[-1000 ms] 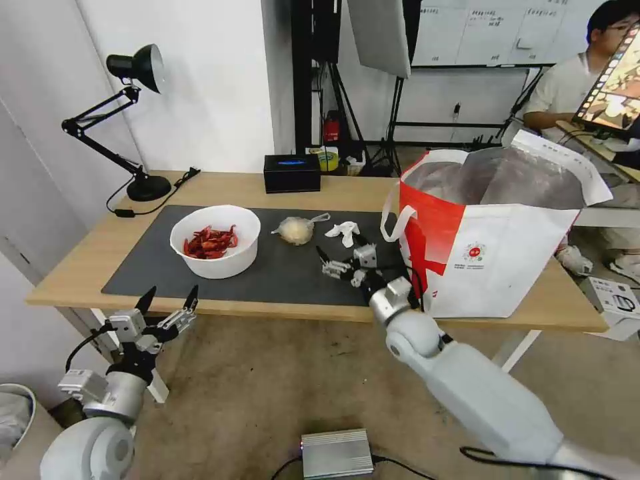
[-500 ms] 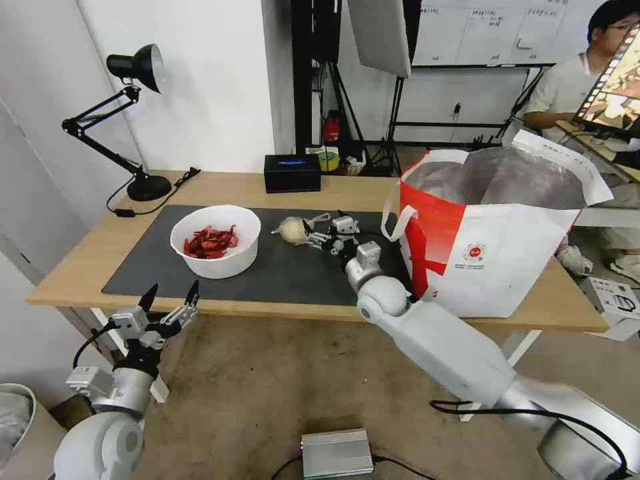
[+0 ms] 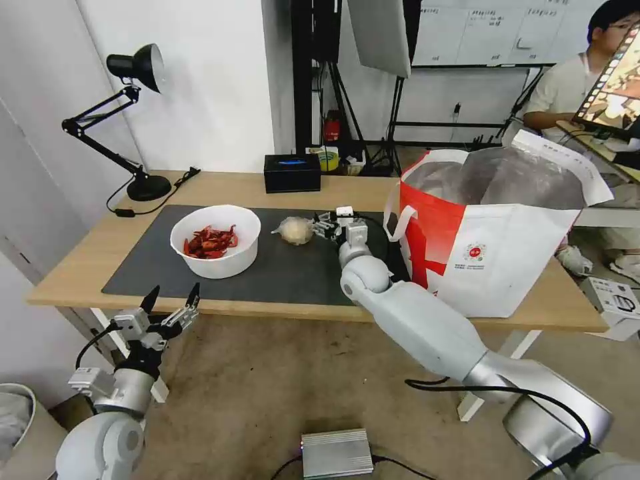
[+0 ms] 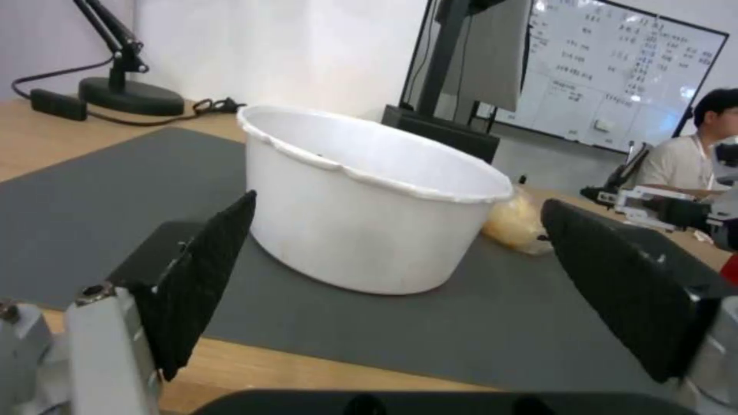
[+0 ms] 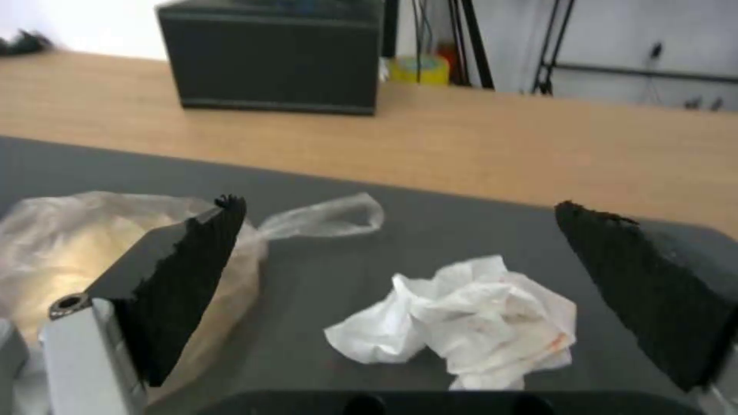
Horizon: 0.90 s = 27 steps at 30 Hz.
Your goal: Pick up the trash from the table and place it into the takeout bag.
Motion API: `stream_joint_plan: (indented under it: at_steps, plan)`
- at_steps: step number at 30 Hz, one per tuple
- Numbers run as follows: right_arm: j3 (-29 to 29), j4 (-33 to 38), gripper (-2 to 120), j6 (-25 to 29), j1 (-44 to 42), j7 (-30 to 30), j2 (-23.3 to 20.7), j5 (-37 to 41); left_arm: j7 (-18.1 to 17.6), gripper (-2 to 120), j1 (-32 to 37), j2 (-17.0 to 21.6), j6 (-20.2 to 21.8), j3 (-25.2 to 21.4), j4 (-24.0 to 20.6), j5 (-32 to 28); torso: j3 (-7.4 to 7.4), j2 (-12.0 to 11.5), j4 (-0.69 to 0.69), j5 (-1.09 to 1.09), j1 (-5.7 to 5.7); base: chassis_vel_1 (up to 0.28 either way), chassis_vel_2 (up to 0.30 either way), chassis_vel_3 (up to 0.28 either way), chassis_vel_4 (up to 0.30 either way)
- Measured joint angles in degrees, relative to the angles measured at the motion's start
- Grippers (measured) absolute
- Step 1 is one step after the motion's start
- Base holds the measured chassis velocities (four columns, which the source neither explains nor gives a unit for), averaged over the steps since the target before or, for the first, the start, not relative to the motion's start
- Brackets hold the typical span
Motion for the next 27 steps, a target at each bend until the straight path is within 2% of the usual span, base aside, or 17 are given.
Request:
stream_joint_plan:
  at_steps: [6,9,27]
  plan:
    - [1.22,-1.07,100,-4.69,1.26,4.72,1.09,7.60,0.10,100,0.00,0.01,0.00,0.27,0.07,0.03,0.00,0.00,0.00,0.00,-0.01,0.000,0.000,0.000,0.000]
    - [1.69,-2.04,100,-5.50,1.44,5.57,1.66,9.03,0.11,100,0.00,0.00,0.00,0.46,0.07,0.08,0.00,0.00,0.00,0.00,-0.01,0.000,0.000,0.000,0.000]
    - [3.52,-7.63,100,-7.01,2.27,7.22,5.84,11.13,0.10,100,-0.19,-0.12,0.02,2.02,0.31,1.05,0.00,0.00,0.00,0.00,-0.01,0.000,0.000,0.000,0.000]
